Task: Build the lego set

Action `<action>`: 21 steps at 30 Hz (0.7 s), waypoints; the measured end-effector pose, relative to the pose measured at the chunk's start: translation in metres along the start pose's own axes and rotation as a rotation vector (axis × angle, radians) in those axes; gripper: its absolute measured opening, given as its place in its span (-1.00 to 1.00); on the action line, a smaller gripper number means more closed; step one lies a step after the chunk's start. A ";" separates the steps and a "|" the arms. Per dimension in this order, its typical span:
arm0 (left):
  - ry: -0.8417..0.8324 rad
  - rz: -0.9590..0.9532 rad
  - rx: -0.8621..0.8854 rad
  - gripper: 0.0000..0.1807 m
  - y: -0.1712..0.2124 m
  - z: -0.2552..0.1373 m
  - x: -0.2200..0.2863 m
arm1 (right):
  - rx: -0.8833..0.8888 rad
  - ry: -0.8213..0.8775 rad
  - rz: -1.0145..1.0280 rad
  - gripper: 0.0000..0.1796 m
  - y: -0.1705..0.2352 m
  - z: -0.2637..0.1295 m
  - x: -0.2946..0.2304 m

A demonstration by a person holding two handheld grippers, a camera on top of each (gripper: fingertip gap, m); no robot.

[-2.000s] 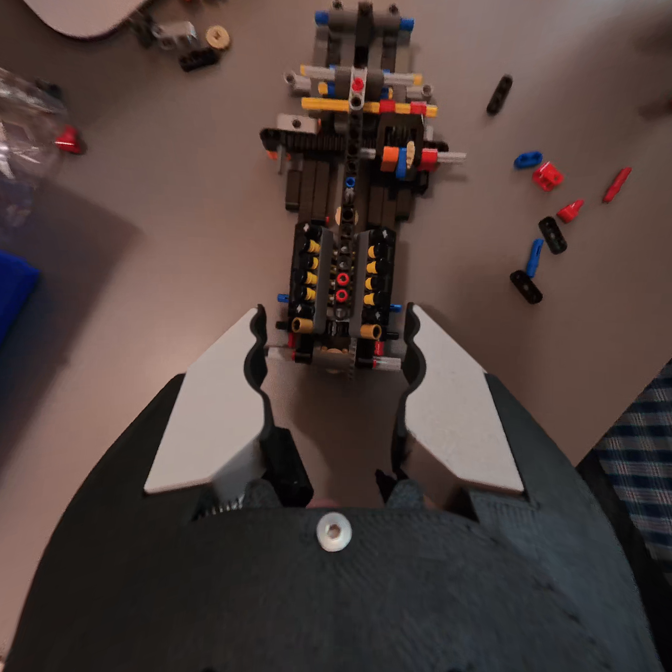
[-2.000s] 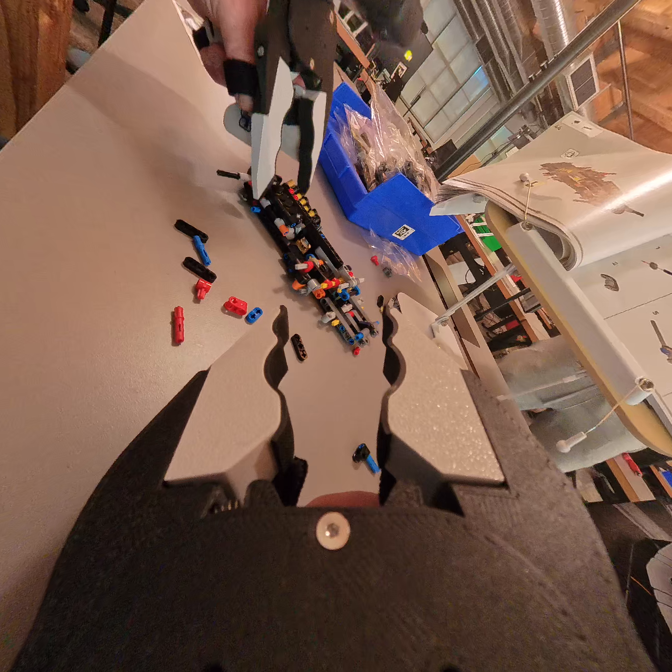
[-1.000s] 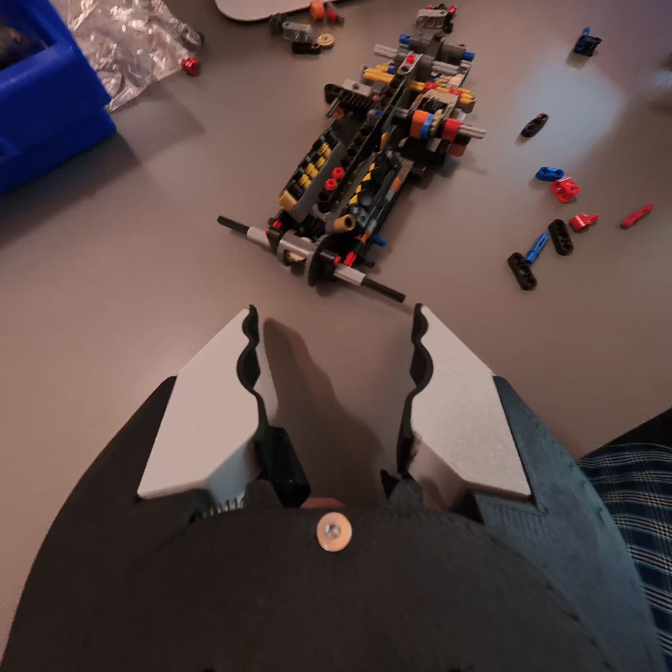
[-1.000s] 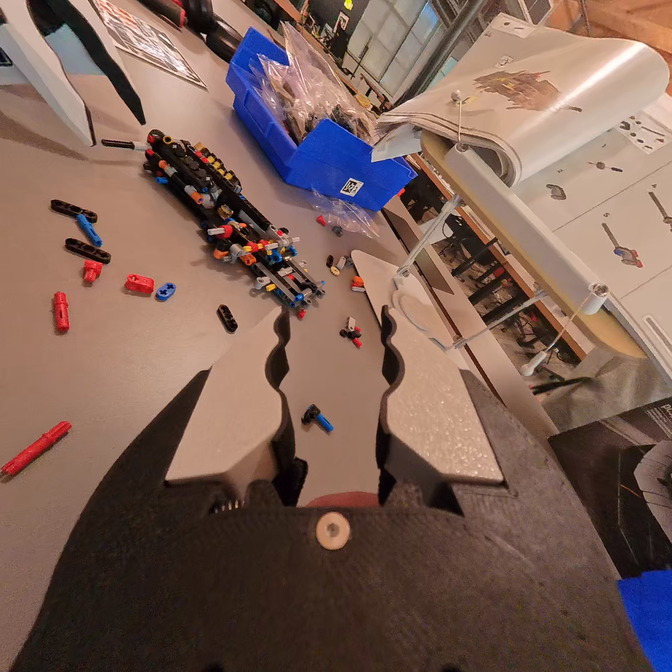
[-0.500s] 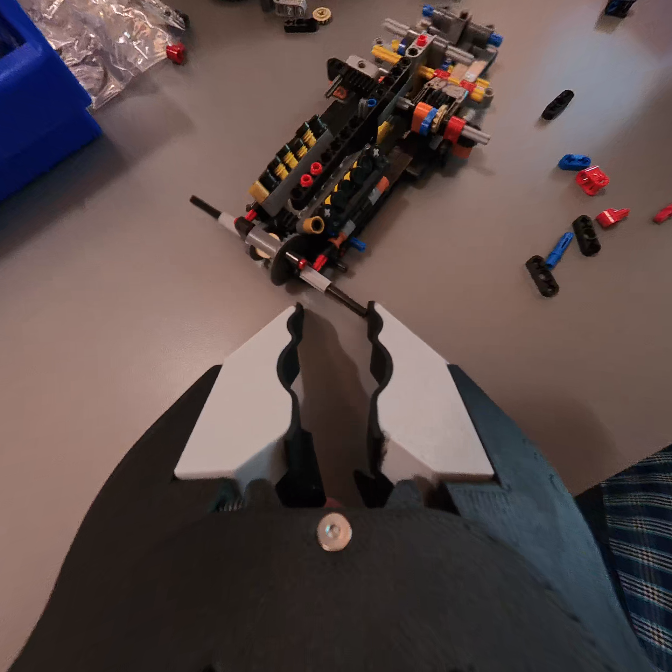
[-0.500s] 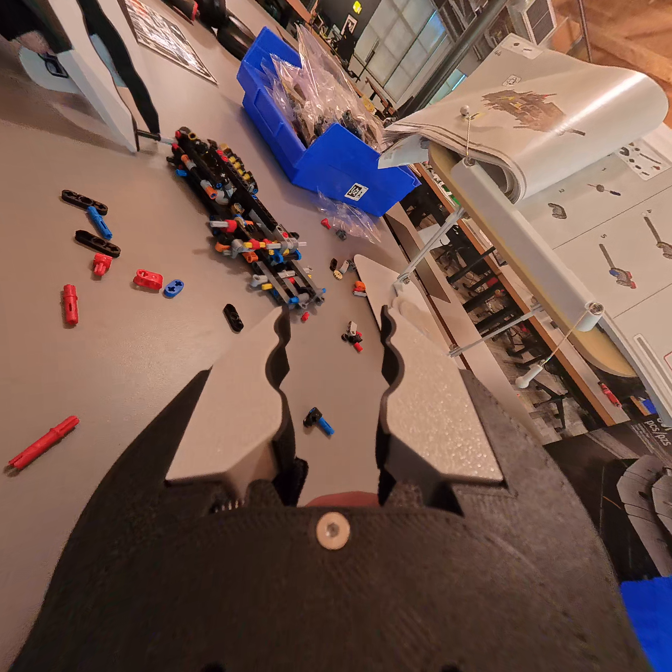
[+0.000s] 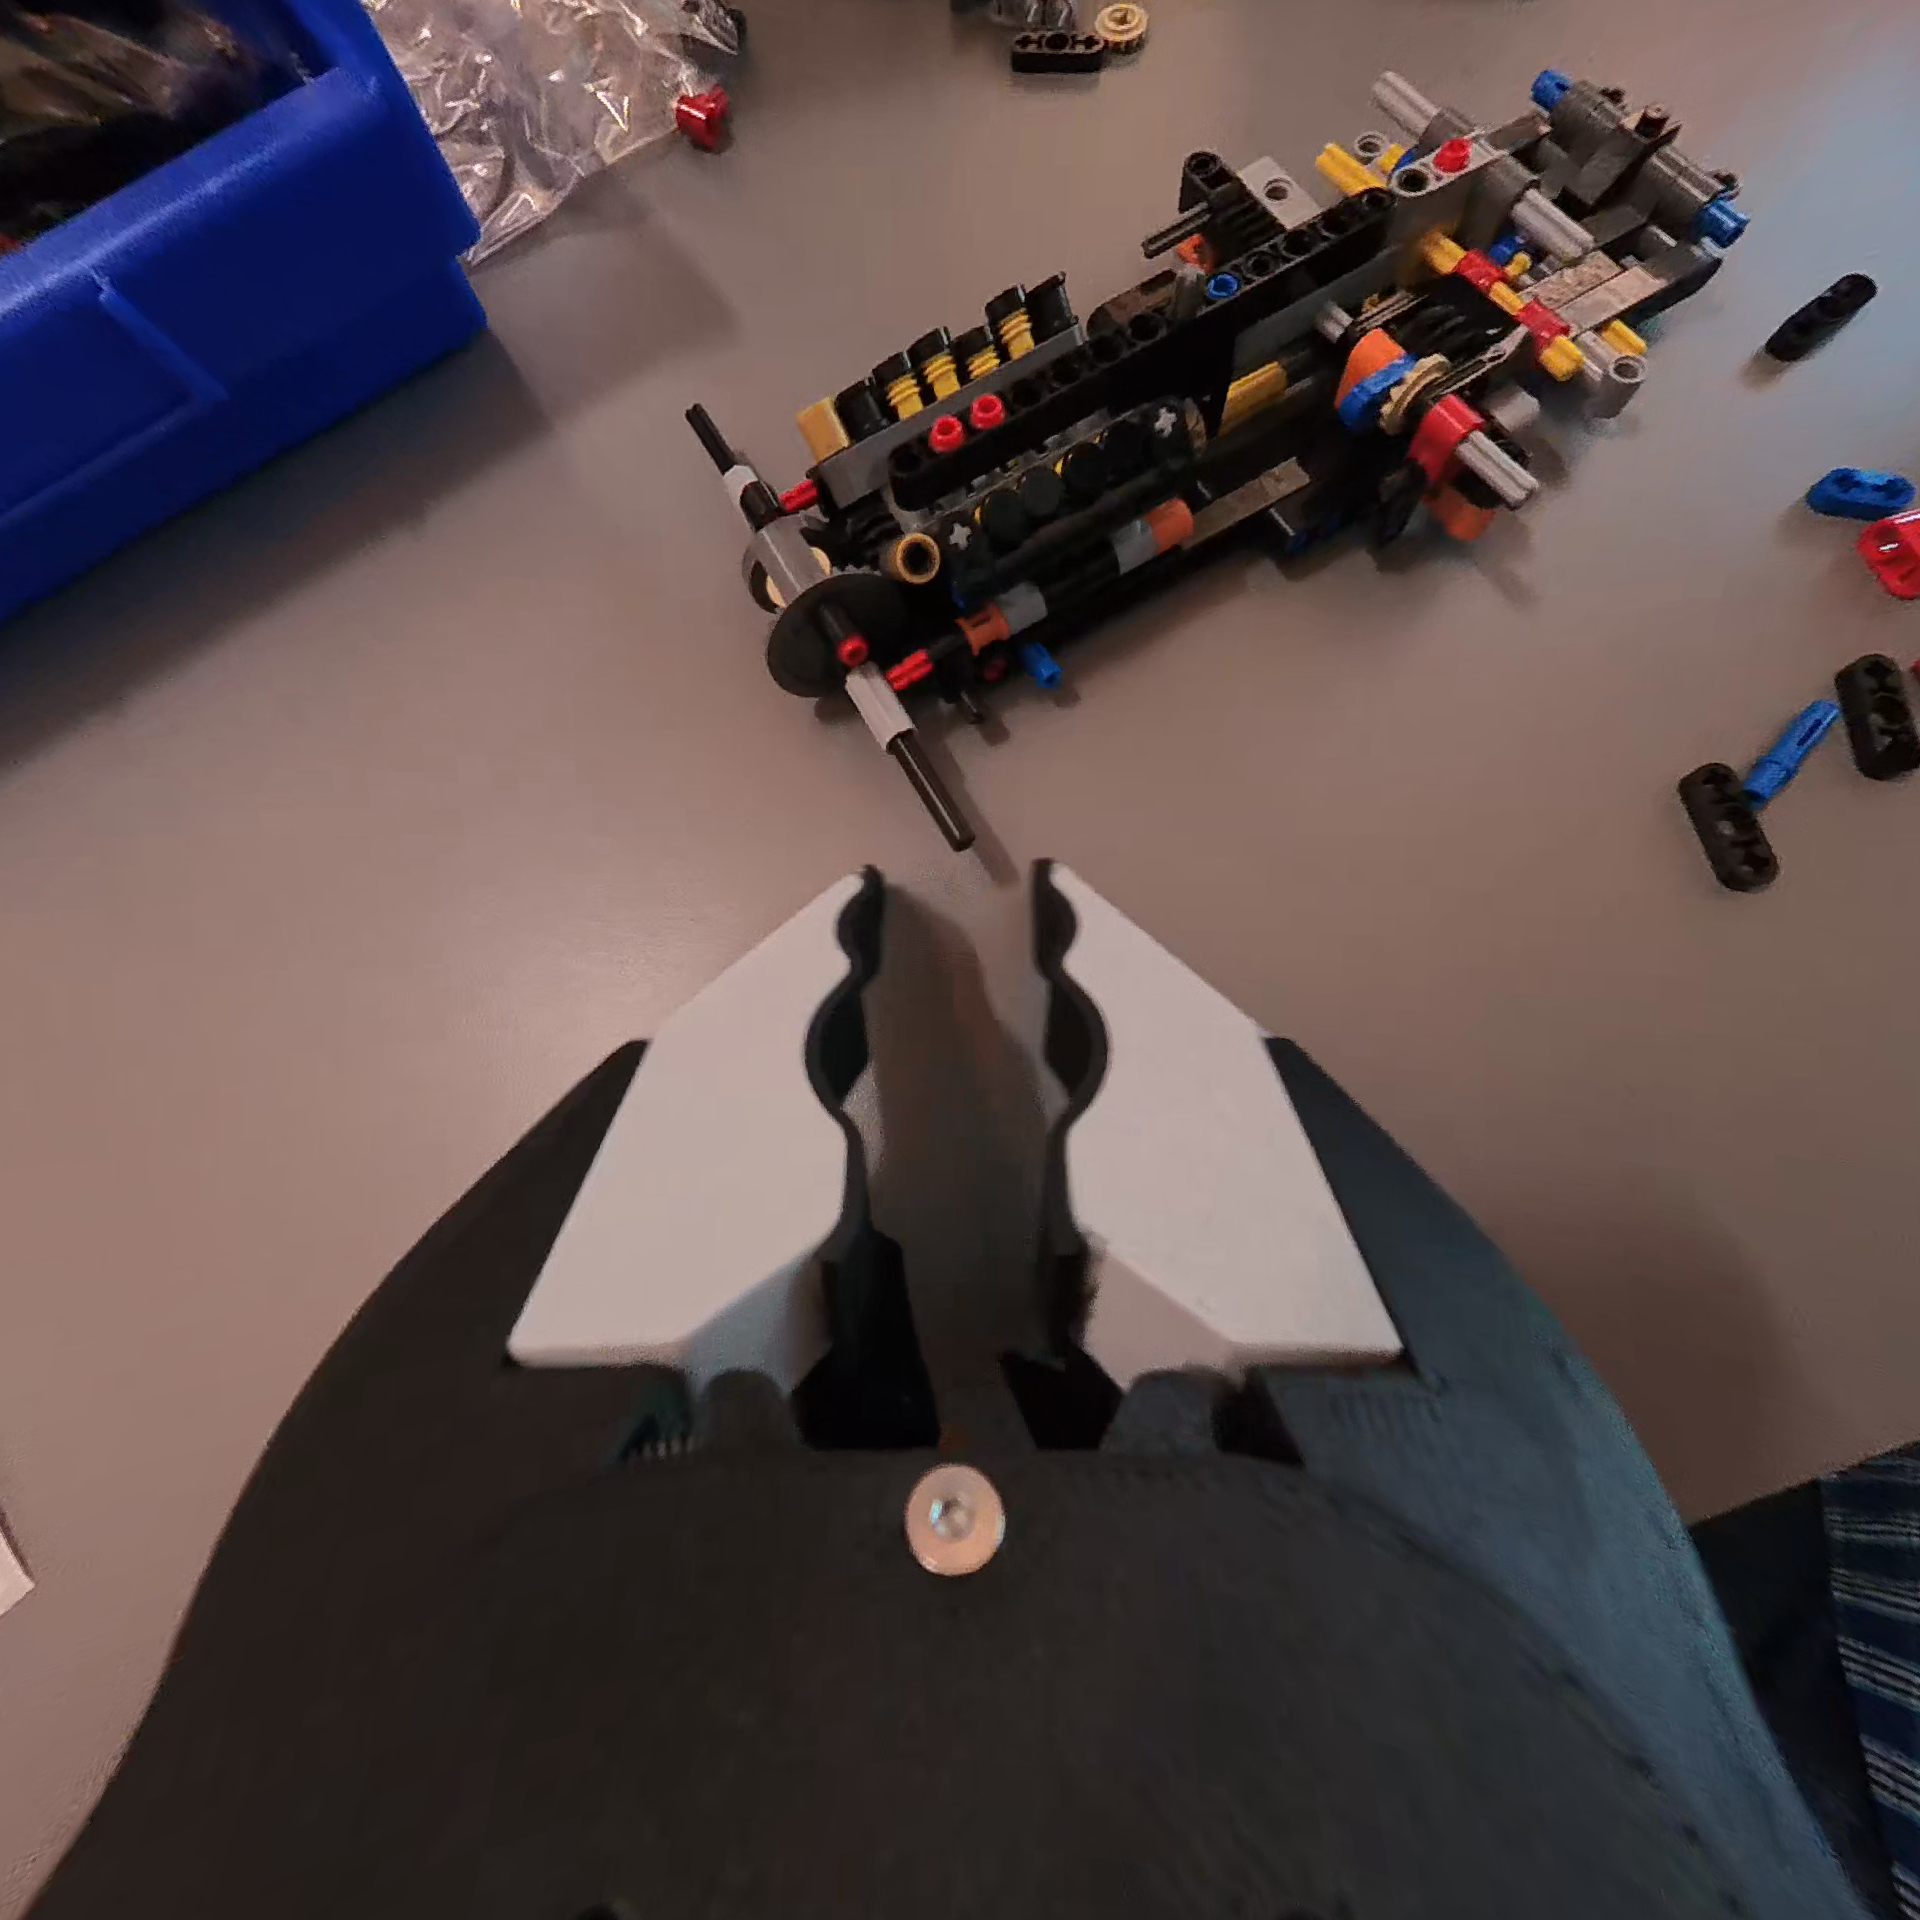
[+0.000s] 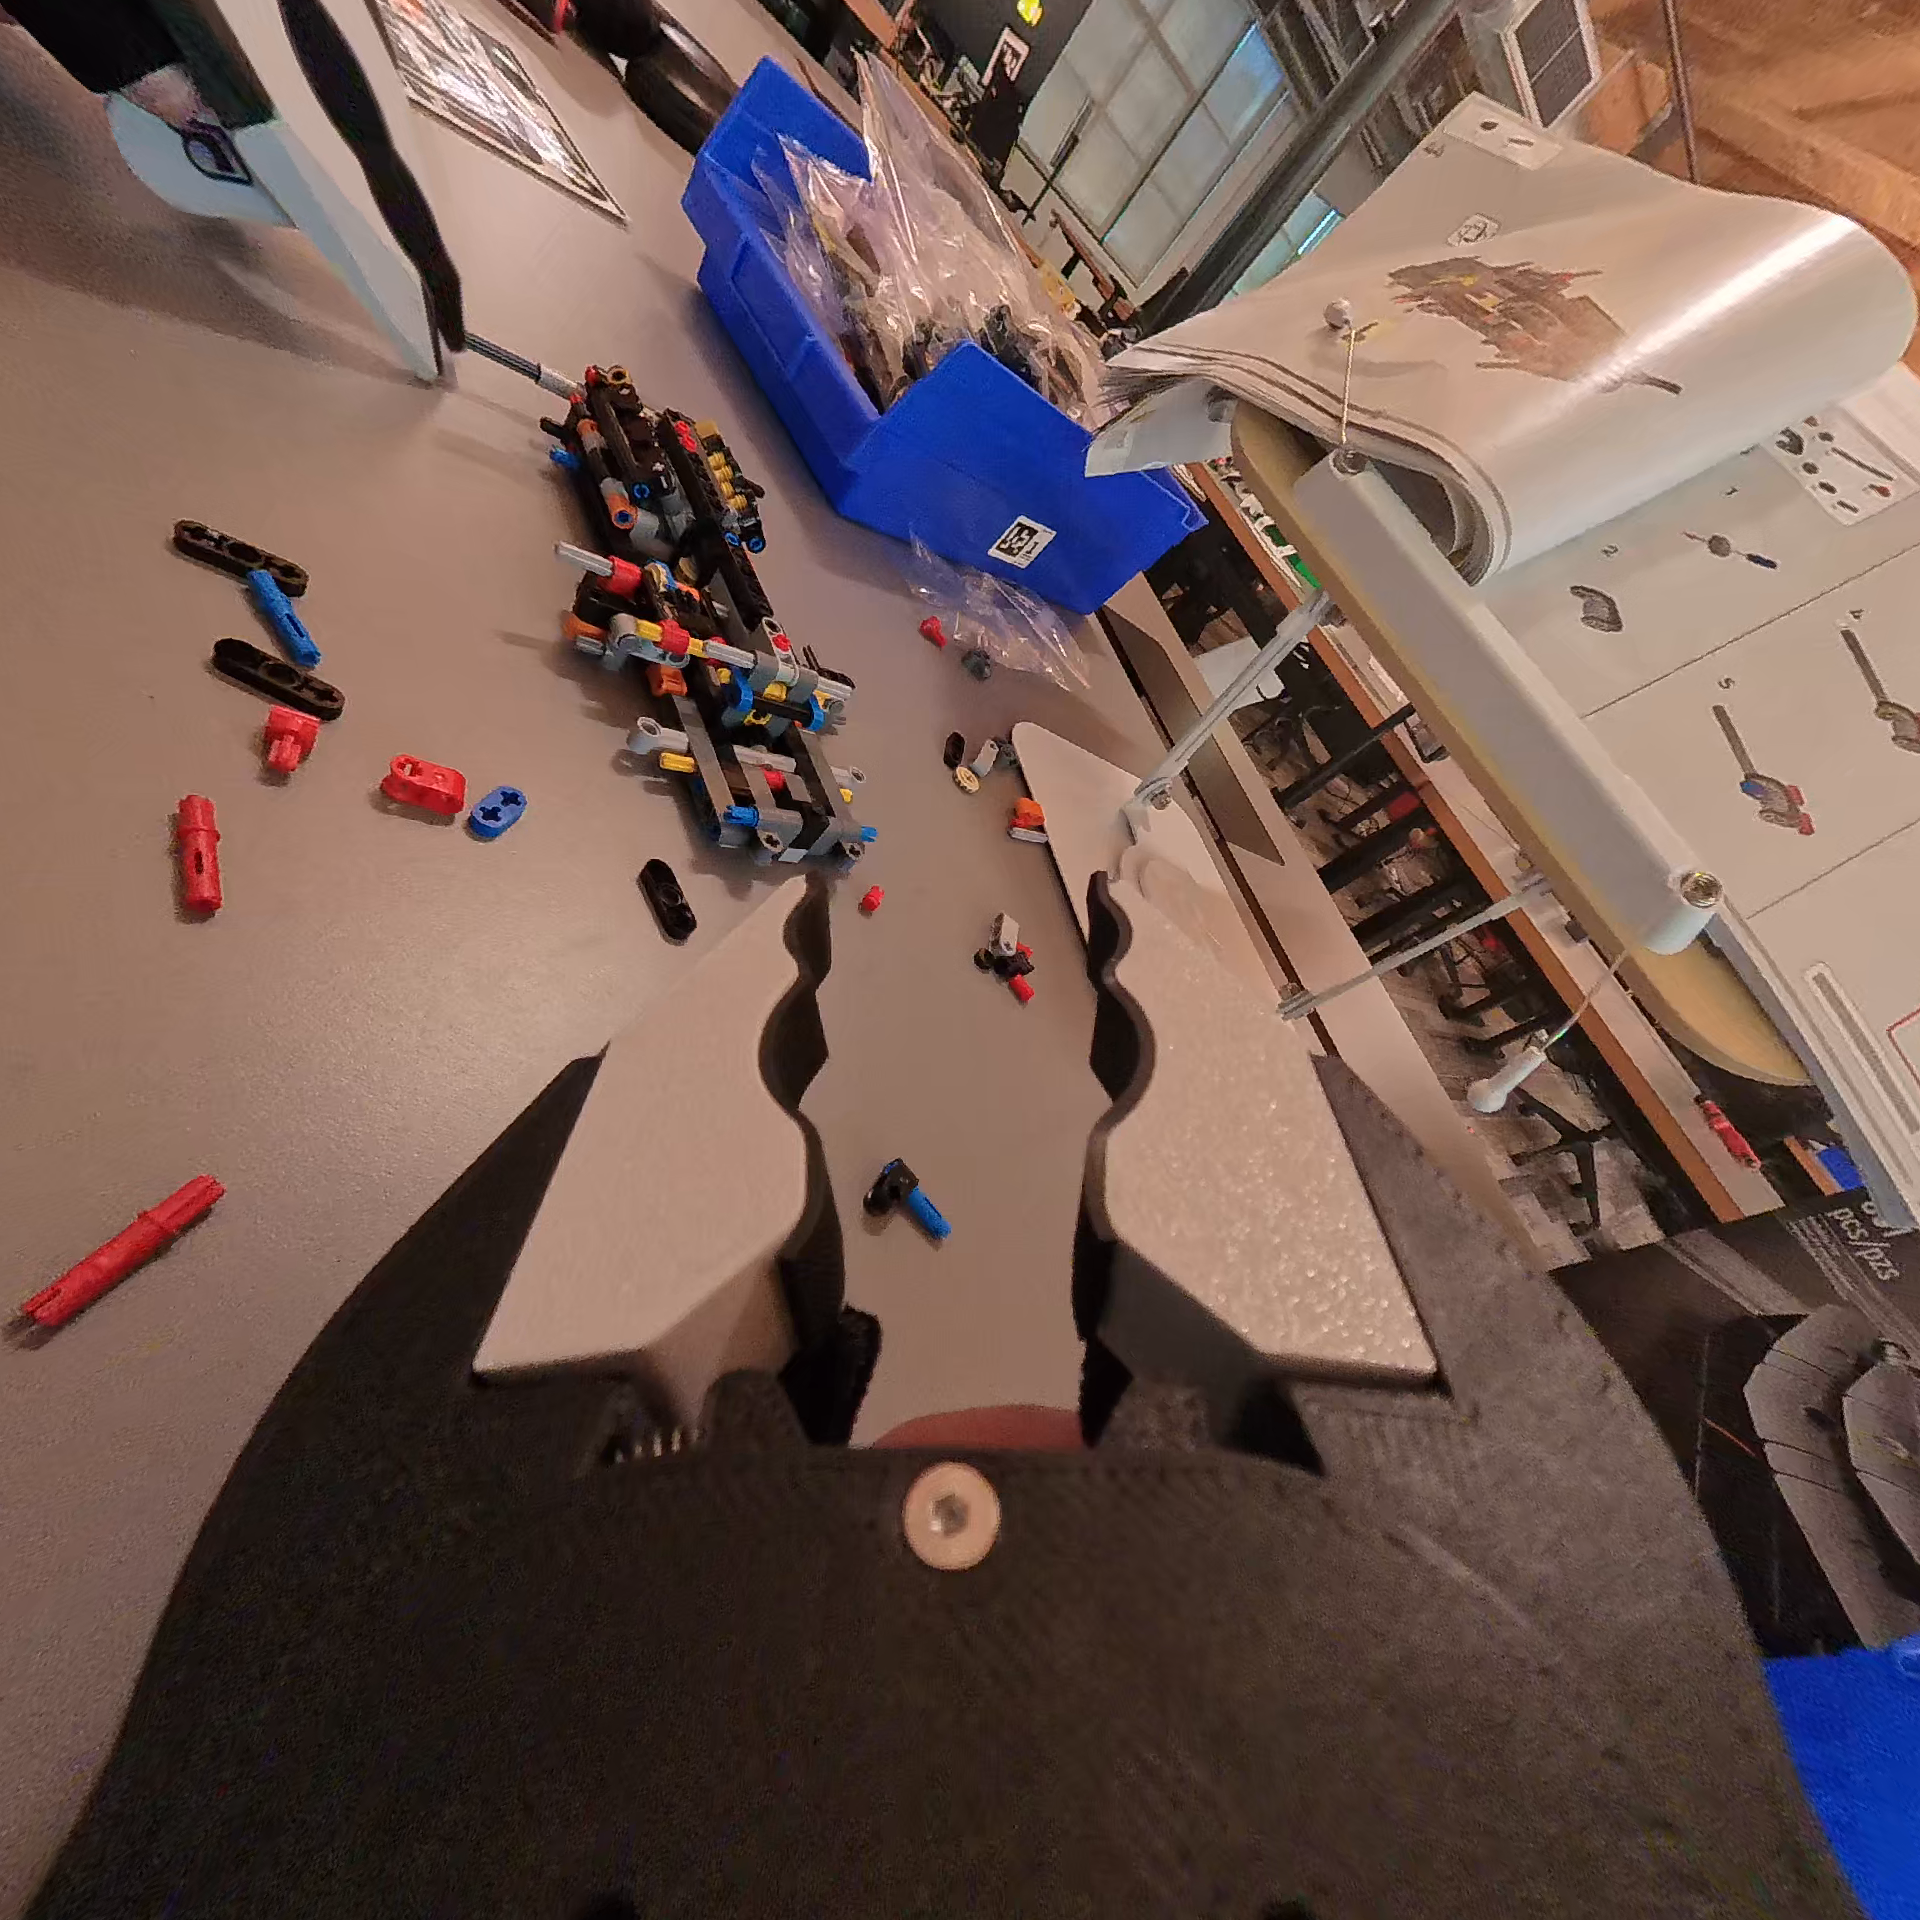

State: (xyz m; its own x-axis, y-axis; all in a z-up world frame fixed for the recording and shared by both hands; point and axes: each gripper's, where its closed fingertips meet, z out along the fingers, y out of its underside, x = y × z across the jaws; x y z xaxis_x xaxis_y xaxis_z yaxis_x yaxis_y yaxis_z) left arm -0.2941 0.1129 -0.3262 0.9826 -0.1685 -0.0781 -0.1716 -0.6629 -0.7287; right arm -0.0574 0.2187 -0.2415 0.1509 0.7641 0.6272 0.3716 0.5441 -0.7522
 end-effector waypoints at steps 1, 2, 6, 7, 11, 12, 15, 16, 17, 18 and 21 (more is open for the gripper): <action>0.004 -0.003 -0.001 -0.63 0.000 0.000 0.000 | -0.001 -0.001 0.001 -0.49 0.000 0.000 0.000; 0.008 -0.004 -0.002 -0.63 0.000 0.001 0.001 | -0.001 -0.003 0.002 -0.49 0.001 0.000 -0.001; 0.024 -0.036 -0.012 -0.72 -0.001 0.003 0.001 | -0.002 -0.009 0.002 -0.47 0.001 0.001 -0.003; 0.021 -0.045 -0.016 -0.76 -0.001 0.003 -0.001 | -0.003 -0.011 0.002 -0.47 0.001 0.001 -0.003; 0.043 -0.060 0.004 -0.91 -0.013 0.008 0.001 | -0.006 -0.015 0.003 -0.48 0.002 0.002 -0.004; 0.024 -0.045 -0.033 -0.94 -0.010 0.011 -0.002 | -0.006 -0.013 0.003 -0.48 0.002 0.002 -0.004; 0.030 -0.026 -0.035 -0.96 -0.013 0.014 -0.004 | -0.007 -0.007 0.006 -0.48 0.003 0.001 -0.001; 0.037 -0.008 -0.043 -0.96 -0.013 0.015 -0.006 | -0.007 -0.007 0.010 -0.48 0.003 0.001 -0.001; 0.040 0.008 -0.055 -0.97 -0.012 0.015 -0.008 | -0.006 -0.008 0.010 -0.48 0.003 0.001 -0.001; 0.039 0.021 -0.062 -0.97 -0.013 0.015 -0.011 | -0.007 -0.009 0.009 -0.48 0.003 0.001 -0.001; 0.038 0.060 -0.088 -0.97 -0.015 0.014 -0.022 | -0.011 -0.016 0.009 -0.47 0.004 0.002 -0.003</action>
State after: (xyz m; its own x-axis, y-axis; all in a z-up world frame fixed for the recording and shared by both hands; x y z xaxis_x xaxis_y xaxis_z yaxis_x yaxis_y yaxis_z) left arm -0.3125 0.1367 -0.3226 0.9672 -0.2365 -0.0929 -0.2376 -0.7120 -0.6607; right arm -0.0579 0.2194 -0.2469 0.1396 0.7741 0.6174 0.3808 0.5336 -0.7552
